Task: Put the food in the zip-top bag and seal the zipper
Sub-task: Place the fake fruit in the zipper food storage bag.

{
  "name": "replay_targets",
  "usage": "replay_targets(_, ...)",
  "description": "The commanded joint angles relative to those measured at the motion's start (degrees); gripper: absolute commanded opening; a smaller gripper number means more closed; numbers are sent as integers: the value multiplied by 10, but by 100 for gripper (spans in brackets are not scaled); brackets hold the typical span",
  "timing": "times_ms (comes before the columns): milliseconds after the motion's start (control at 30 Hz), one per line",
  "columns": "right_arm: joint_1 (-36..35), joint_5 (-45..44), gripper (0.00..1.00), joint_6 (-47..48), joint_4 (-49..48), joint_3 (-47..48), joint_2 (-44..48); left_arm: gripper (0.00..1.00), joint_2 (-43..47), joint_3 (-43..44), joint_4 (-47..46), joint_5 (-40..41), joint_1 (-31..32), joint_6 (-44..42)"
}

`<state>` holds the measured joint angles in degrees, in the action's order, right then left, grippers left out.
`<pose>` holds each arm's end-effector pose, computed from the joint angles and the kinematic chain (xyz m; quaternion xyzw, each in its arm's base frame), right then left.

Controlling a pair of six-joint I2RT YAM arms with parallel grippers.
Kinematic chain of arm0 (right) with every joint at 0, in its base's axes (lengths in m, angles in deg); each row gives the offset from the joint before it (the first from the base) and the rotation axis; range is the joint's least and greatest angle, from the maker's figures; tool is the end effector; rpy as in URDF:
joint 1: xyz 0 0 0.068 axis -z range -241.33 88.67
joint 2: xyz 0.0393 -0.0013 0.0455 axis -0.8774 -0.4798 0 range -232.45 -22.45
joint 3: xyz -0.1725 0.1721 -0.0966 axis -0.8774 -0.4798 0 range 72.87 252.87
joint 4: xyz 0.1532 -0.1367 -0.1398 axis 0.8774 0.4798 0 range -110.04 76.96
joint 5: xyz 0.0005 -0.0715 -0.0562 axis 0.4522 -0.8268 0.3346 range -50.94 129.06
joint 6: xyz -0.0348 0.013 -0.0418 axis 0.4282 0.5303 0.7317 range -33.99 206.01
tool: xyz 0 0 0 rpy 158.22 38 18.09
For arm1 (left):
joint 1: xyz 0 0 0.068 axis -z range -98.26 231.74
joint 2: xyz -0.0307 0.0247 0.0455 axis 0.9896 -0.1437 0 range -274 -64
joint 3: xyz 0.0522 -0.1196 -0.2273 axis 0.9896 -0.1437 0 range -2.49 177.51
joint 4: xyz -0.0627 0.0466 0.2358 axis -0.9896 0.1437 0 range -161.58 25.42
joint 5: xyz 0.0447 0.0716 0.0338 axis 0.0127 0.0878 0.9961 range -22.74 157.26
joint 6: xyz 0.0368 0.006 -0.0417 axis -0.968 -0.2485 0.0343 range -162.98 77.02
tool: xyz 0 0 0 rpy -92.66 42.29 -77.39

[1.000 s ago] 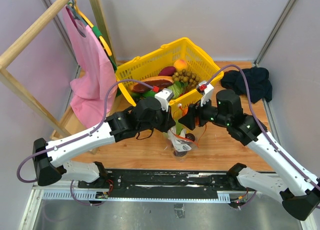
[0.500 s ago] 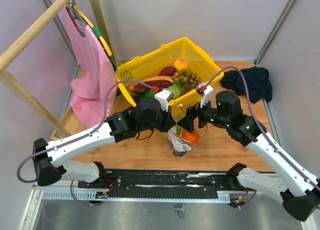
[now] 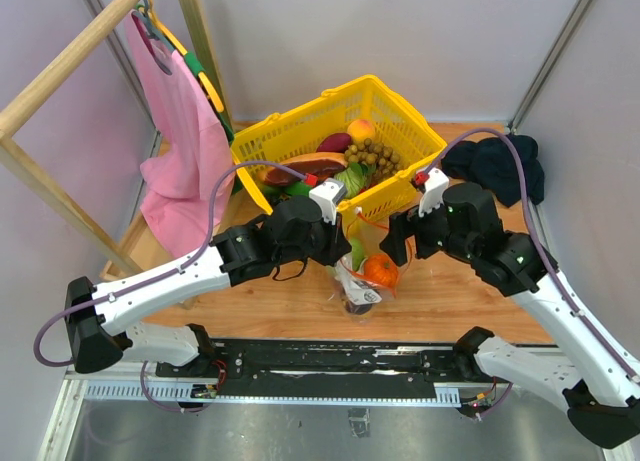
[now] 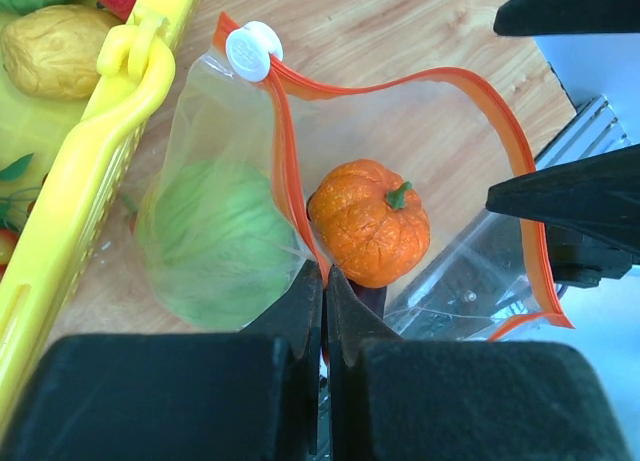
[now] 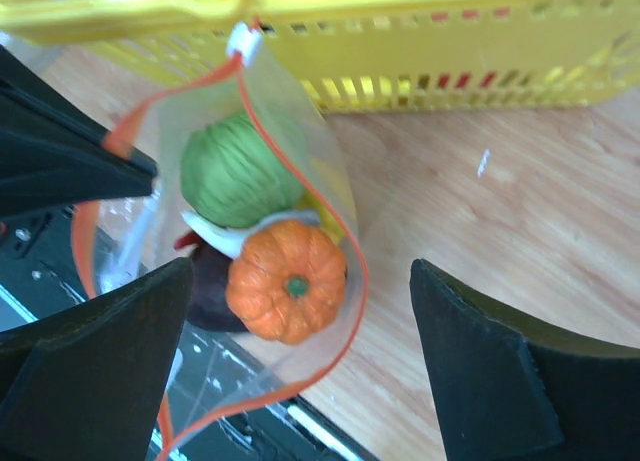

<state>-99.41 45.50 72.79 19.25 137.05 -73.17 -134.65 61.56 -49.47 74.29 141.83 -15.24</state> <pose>0.1325 0.1094 0.3725 -0.2112 0.8197 0.2724 0.4575 0.1391 -0.2327 0.3313 0.2092 0.8335 -0.3149 0.4031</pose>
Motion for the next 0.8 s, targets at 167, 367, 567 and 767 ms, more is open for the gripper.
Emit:
replay_targets(167, -7, -56, 85, -21, 118, 8, -28, 0, 17, -3, -22, 9, -4, 2)
replay_targets(367, -7, -60, 50, -2, 121, 16, -58, 0, 16, 0, -25, -12, -5, -5)
replay_targets(567, -7, -70, 1, 40, 127, 65, -104, 0, 8, 11, -34, -130, -4, -25)
replay_targets(767, -6, -76, 1, 82, 112, 119, -144, 1, 7, 23, -54, -172, 19, -48)
